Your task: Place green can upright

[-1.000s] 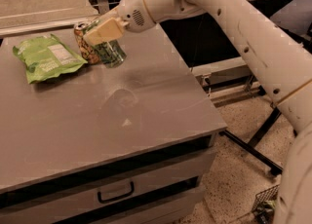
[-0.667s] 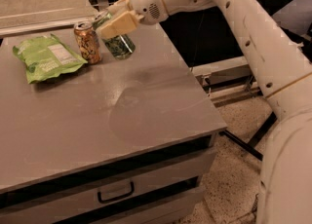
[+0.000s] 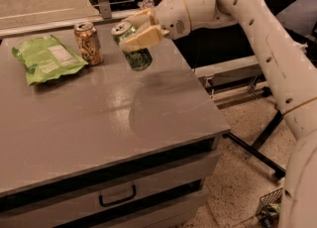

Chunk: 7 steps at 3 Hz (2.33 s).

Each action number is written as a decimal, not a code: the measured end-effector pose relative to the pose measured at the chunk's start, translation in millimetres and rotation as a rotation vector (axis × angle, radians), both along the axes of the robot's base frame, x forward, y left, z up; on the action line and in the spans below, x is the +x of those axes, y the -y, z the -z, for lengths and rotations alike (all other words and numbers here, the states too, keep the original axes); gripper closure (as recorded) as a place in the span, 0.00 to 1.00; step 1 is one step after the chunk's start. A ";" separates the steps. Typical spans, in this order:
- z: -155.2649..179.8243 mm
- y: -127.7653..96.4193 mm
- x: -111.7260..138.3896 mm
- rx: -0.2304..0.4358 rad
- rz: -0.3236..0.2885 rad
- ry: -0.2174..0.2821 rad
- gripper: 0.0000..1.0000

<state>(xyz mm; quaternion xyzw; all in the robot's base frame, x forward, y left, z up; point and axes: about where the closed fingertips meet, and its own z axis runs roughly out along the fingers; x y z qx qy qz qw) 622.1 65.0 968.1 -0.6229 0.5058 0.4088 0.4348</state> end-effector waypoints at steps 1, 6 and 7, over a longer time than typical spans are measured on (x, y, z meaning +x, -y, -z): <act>30.7 -4.9 -14.9 0.057 -0.002 -0.034 1.00; 58.0 29.5 -39.0 0.210 0.094 -0.087 0.07; 56.9 48.8 -45.2 0.164 0.137 -0.064 0.00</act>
Offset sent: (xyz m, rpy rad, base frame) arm -0.0255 0.0049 -0.0557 0.1565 0.0743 -0.0207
